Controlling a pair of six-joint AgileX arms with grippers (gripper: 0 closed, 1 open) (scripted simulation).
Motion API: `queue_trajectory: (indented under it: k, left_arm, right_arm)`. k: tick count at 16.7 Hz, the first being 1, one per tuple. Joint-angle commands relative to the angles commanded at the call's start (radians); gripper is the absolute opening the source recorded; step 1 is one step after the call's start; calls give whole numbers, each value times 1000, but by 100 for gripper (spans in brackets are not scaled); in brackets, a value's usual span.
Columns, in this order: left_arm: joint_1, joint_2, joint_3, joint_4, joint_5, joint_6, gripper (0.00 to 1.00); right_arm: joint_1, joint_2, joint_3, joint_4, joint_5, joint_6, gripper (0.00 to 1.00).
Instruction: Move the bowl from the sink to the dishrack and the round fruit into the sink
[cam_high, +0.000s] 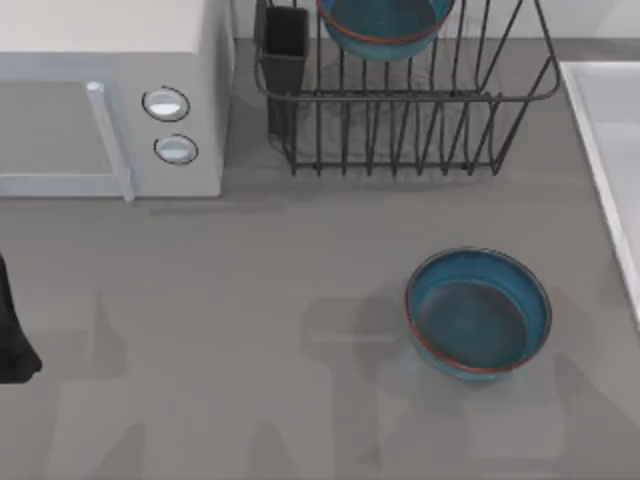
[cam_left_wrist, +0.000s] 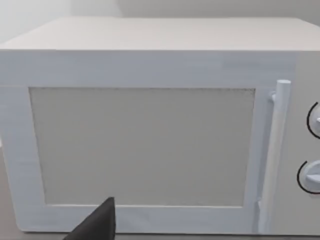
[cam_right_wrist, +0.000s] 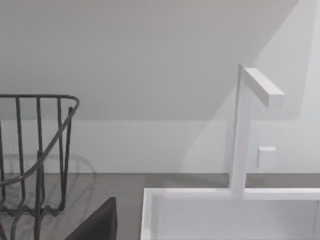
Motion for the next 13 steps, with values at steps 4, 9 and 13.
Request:
queue_trajectory:
  k: [4, 9, 13]
  left_arm:
    - [0, 0, 0, 0, 0, 0, 100]
    - [0, 0, 0, 0, 0, 0, 100]
    - [0, 0, 0, 0, 0, 0, 100]
  right_arm:
    - [97, -402, -90, -318, 89, -3, 100]
    - [180, -688, -147, -565, 166, -12, 100]
    - [195, -733, -155, -607, 180, -15, 100]
